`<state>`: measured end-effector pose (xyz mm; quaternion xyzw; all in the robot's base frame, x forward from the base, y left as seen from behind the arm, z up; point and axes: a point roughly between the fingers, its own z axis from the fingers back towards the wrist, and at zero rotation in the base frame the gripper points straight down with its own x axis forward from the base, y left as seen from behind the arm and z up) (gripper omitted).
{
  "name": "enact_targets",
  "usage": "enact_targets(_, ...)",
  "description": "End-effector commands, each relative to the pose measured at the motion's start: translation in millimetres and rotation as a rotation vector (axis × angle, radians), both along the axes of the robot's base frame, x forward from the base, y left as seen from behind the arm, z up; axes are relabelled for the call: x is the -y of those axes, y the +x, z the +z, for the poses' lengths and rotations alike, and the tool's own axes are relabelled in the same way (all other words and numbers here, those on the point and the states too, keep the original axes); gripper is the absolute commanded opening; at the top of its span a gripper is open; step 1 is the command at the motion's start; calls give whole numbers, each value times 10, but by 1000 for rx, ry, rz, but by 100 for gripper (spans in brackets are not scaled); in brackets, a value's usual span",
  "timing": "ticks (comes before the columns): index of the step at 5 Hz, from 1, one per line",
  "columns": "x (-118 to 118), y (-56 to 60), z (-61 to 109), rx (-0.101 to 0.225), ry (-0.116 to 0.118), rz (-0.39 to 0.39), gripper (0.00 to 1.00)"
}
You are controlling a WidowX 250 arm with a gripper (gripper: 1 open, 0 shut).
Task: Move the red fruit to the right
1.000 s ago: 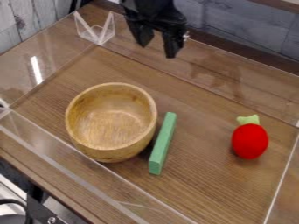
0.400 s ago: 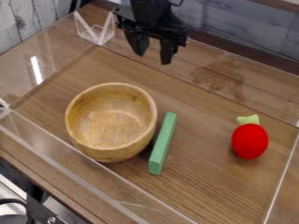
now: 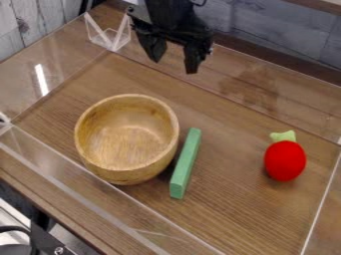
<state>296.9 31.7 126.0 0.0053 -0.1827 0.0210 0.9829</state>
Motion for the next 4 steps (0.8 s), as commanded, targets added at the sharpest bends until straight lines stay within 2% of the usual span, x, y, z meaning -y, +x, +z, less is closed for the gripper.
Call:
enact_targets(1,-88,117,5,60,10,5,100)
enact_targets(3,5,79,-210,13,3,-26,100)
enact_targets(4,18,157,-140,5,8,-123,100)
